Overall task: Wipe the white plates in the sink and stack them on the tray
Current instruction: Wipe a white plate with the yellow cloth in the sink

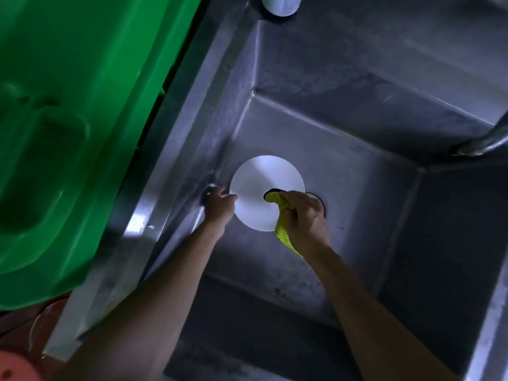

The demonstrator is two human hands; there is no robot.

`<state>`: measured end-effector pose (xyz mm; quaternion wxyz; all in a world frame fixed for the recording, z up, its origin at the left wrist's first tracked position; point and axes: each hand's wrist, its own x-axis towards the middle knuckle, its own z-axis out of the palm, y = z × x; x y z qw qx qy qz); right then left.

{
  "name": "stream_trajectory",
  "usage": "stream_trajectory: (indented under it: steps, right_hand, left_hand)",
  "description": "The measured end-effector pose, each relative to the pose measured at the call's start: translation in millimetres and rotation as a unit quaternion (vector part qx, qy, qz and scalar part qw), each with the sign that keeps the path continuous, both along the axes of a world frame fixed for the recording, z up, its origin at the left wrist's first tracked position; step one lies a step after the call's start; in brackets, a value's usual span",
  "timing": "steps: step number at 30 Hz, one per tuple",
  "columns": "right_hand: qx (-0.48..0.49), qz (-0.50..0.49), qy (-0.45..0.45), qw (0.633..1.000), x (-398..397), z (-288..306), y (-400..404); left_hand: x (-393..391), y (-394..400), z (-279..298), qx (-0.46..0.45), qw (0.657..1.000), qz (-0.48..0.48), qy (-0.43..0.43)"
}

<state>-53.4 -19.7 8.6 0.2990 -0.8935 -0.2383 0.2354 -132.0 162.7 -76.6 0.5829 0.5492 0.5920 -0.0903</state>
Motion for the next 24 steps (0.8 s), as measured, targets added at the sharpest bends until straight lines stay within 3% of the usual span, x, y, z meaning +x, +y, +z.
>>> stream_trajectory:
  steps: [9, 20, 24]
  right_hand:
    - [0.018, -0.025, -0.019, 0.999, -0.2, 26.0, -10.6]
    - [0.017, -0.026, 0.029, 0.999, -15.9, 65.1, -52.6]
    - [0.042, -0.007, 0.031, 0.999, -22.6, 86.5, -75.2]
  left_hand:
    - [1.4, -22.8, 10.8, -0.037, 0.996, 0.08, 0.013]
    - [-8.6, -61.3, 60.2, -0.168, 0.982, 0.046, -0.074]
    - [-19.4, -83.6, 89.9, -0.16, 0.982, 0.05, -0.086]
